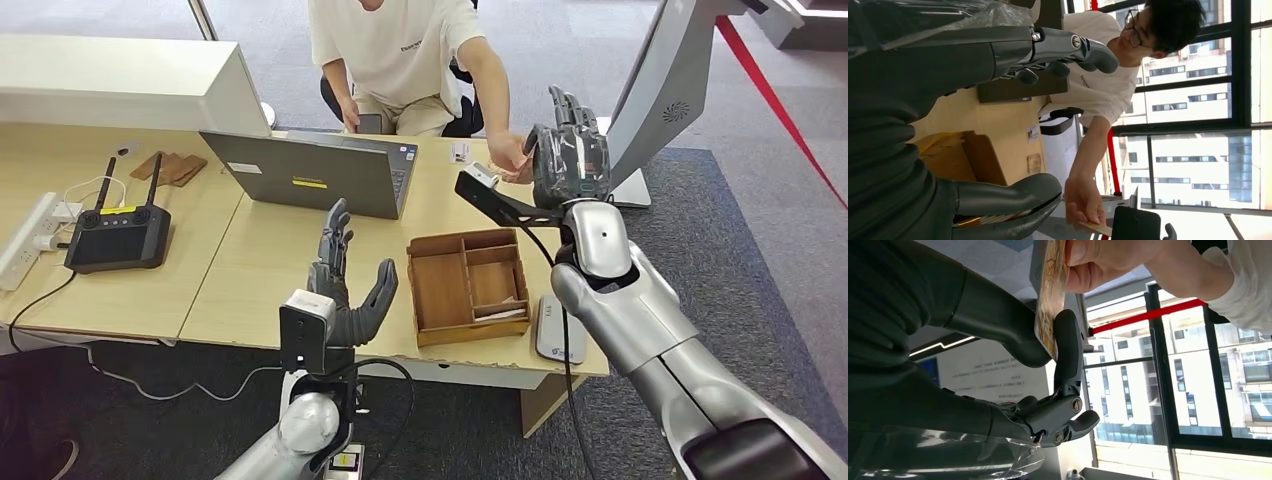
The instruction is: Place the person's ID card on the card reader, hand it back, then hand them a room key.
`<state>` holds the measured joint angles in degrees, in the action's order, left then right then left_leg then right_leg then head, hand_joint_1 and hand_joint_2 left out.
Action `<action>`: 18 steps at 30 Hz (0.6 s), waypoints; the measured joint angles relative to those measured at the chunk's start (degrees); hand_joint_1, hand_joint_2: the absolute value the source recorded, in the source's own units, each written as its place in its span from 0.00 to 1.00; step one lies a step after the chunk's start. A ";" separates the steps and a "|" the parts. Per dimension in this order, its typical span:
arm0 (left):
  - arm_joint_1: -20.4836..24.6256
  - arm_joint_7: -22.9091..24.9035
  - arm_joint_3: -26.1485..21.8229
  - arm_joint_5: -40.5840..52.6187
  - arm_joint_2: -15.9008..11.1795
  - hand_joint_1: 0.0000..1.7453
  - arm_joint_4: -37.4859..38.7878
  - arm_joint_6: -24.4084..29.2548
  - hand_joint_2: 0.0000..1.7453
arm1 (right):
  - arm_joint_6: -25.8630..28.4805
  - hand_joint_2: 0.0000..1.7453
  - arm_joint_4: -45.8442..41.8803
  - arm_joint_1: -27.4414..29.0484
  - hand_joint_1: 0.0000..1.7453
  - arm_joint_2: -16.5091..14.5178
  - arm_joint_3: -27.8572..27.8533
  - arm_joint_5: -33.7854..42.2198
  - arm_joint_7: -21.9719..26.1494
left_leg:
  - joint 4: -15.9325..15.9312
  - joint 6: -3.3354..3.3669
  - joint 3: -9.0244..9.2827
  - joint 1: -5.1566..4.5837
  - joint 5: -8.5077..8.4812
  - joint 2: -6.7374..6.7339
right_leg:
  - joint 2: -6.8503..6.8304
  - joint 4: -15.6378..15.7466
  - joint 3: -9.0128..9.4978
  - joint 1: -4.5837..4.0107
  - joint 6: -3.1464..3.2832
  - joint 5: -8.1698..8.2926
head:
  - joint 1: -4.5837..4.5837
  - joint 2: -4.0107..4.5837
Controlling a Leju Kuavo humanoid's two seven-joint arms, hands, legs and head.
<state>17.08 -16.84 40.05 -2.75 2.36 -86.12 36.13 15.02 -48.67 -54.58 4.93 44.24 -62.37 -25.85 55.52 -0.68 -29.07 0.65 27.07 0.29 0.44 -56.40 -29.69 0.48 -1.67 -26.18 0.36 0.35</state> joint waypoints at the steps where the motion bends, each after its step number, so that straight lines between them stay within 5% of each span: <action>1: 0.36 -0.01 0.40 -0.46 0.00 0.00 0.37 0.00 1.00 | 0.00 1.00 1.11 -0.42 1.00 -0.17 0.22 -0.11 -0.32 | 0.01 0.00 -0.06 0.00 0.00 0.00 | 0.00 0.00 -0.06 0.00 0.00 0.00 | -0.01 0.00; 2: 0.76 -0.06 0.86 -1.02 0.00 0.00 0.73 0.00 1.00 | 0.00 1.00 2.20 -0.89 1.00 -0.35 0.41 -0.30 -0.70 | 0.02 0.00 -0.10 0.00 0.00 0.00 | 0.00 -0.01 -0.10 0.00 0.00 0.00 | 0.00 0.00; 6: 2.13 -1.49 2.84 -3.93 0.00 0.00 2.18 0.00 1.00 | -0.14 1.00 5.93 -2.61 0.03 -0.61 1.08 -1.40 -2.57 | 0.04 0.00 -0.19 0.00 0.00 0.00 | 0.00 -0.01 -0.20 0.00 0.00 0.00 | -0.01 0.00; 18: 4.30 -3.92 5.25 -6.59 0.00 0.00 5.35 0.00 1.00 | 0.94 1.00 11.15 -4.77 0.00 0.38 1.52 -1.59 -3.47 | 0.07 0.00 -0.19 0.00 0.00 -0.03 | 0.02 -0.01 -0.21 0.00 -0.02 0.02 | 0.00 0.00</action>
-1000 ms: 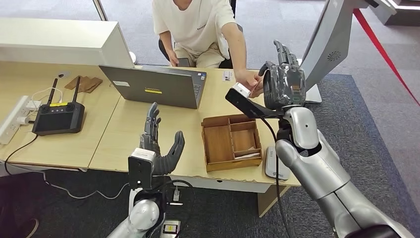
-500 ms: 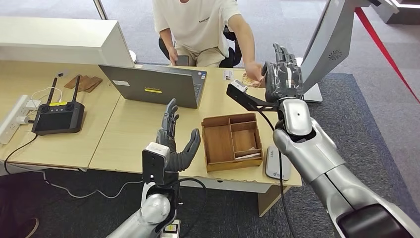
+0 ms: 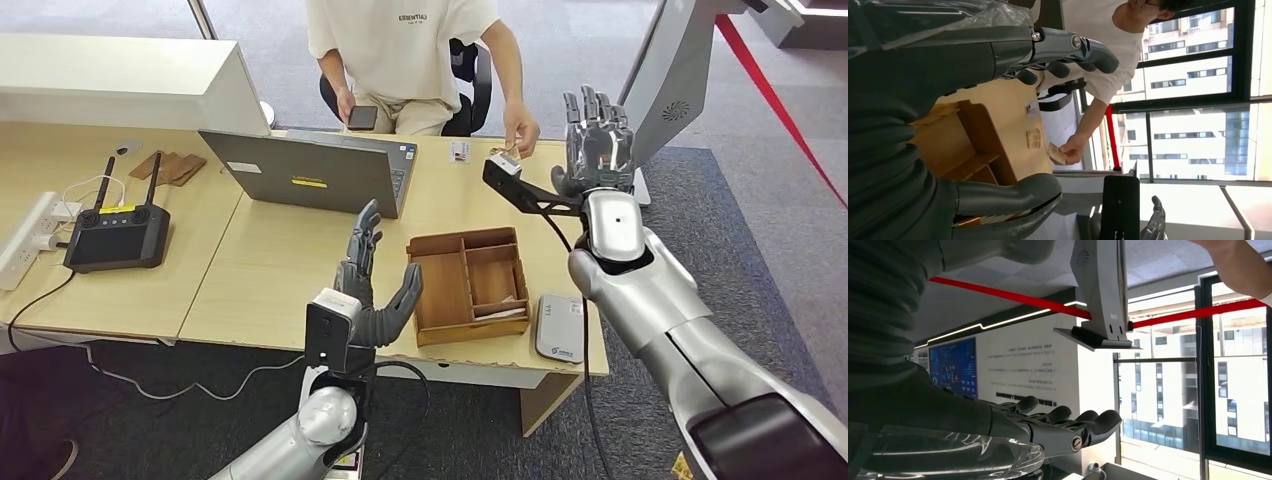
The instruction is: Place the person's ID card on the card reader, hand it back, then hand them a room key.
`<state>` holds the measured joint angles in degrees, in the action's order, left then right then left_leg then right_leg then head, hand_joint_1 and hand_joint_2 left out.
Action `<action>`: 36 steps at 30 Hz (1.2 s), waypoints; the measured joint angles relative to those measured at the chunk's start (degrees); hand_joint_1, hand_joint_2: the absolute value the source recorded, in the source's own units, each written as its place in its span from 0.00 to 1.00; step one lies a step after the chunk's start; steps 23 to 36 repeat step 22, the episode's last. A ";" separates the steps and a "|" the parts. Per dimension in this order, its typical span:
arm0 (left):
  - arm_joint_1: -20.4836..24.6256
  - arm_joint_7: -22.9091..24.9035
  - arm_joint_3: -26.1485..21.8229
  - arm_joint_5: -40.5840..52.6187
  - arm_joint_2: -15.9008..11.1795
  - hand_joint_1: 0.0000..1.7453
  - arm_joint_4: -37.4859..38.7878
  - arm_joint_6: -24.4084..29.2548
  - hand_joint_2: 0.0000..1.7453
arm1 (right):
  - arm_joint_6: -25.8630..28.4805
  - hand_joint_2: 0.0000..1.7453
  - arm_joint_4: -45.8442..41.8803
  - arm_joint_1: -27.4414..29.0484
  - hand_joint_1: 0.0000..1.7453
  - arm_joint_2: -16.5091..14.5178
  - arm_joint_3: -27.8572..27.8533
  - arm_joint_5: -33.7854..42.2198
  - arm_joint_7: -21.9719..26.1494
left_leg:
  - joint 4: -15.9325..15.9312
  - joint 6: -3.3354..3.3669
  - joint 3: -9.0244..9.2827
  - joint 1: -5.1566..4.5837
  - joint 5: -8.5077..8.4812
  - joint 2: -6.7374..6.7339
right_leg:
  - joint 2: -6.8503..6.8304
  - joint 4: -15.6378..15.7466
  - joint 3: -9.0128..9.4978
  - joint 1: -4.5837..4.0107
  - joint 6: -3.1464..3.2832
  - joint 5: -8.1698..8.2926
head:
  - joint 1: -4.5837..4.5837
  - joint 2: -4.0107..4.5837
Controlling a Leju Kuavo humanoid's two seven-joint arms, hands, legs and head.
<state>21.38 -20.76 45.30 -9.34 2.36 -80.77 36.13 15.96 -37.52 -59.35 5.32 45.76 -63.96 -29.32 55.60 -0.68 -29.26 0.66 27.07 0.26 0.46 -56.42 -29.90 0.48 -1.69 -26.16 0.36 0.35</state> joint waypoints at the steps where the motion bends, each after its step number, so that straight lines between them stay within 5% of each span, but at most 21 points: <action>1: 0.04 -0.01 0.10 0.05 0.00 0.00 0.22 0.00 1.00 | 0.25 1.00 0.26 -0.04 0.00 0.03 0.02 0.14 0.01 | 0.00 0.00 0.00 0.00 0.00 0.00 | 0.00 0.00 0.00 0.00 0.00 0.00 | -0.01 0.00; 9: 0.00 0.57 0.68 2.95 -0.02 0.00 1.66 0.00 1.00 | 7.45 1.00 1.32 -0.05 0.00 0.05 -0.64 7.72 4.06 | 0.02 0.01 0.00 0.00 -0.01 0.00 | 0.00 -0.04 0.03 0.00 -0.03 0.03 | 0.00 0.00; 15: -2.26 3.08 -0.68 8.53 -0.03 0.00 0.51 0.00 1.00 | 14.81 1.00 -2.48 2.62 0.00 -0.15 -3.65 23.58 12.34 | 0.01 0.00 0.00 0.00 -0.01 0.01 | 0.00 -0.03 0.04 -0.01 -0.03 0.02 | -0.01 0.00; 22: -6.09 6.02 -3.74 14.15 -0.23 0.00 -2.99 0.00 1.00 | 19.02 1.00 -13.59 11.17 0.00 -0.40 -8.26 51.66 24.37 | 0.00 0.01 0.07 0.04 -0.01 0.02 | -0.02 -0.02 0.09 -0.03 -0.03 0.02 | -0.01 0.00; 36: -6.09 6.02 -3.74 14.15 -0.23 0.00 -2.99 0.00 1.00 | 19.02 1.00 -13.59 11.17 0.00 -0.40 -8.26 51.66 24.37 | 0.00 0.01 0.07 0.04 -0.01 0.02 | -0.02 -0.02 0.09 -0.03 -0.03 0.02 | -0.01 0.00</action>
